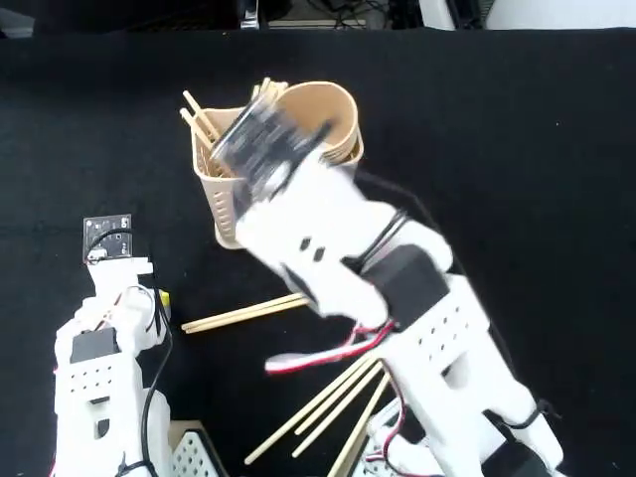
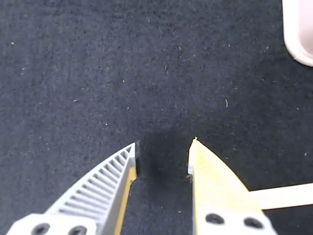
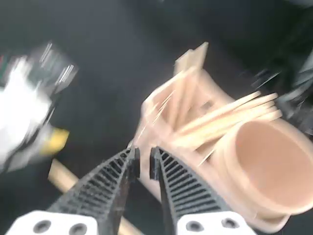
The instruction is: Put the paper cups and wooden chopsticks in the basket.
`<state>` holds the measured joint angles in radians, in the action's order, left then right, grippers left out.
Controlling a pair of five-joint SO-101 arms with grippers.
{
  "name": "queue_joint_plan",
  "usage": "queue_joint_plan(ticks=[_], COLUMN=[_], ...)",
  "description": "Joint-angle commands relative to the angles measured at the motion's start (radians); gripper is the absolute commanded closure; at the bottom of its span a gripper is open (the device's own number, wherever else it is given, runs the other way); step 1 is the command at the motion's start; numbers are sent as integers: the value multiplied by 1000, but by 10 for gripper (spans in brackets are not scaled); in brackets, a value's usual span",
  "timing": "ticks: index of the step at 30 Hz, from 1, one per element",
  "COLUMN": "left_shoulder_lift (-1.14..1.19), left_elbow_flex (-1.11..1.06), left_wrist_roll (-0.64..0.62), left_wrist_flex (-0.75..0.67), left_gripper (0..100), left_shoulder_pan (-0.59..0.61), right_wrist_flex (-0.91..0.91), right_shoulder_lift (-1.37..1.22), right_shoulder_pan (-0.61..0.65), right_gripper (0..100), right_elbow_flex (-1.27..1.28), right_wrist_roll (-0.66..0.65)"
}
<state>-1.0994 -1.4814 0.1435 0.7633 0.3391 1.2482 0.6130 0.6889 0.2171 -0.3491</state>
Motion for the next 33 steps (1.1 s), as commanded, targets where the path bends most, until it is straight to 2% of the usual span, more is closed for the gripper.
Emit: queue_joint_plan(ticks=[1,4,7,10,13,18,23,28,33], left_shoulder_lift=[3,3,3,3,3,3,3,3,3], left_elbow_flex=[10,10,8,8,8,8,8,8,10], left_wrist_roll=[-3,-3,-3,-3,-3,-3,-3,-3,-3], left_wrist_flex=[-15,-15,-15,-15,-15,-15,-15,-15,-15], left_gripper=[812,812,812,812,812,812,812,812,812], left_shoulder_pan=[-12,-12,-12,-12,-12,-12,-12,-12,-12], right_wrist_flex=[117,78,-57,-215,-299,-342,-342,-341,-341], right_shoulder_lift=[30,28,28,28,7,-177,-390,-507,-599], right_shoulder_pan=[31,31,29,29,17,-37,-40,-38,-40], right_gripper=[907,884,830,778,776,773,772,772,772], right_elbow_flex=[42,240,472,650,740,711,595,512,450], right_wrist_roll=[-117,-238,-331,-381,-411,-450,-456,-528,-546])
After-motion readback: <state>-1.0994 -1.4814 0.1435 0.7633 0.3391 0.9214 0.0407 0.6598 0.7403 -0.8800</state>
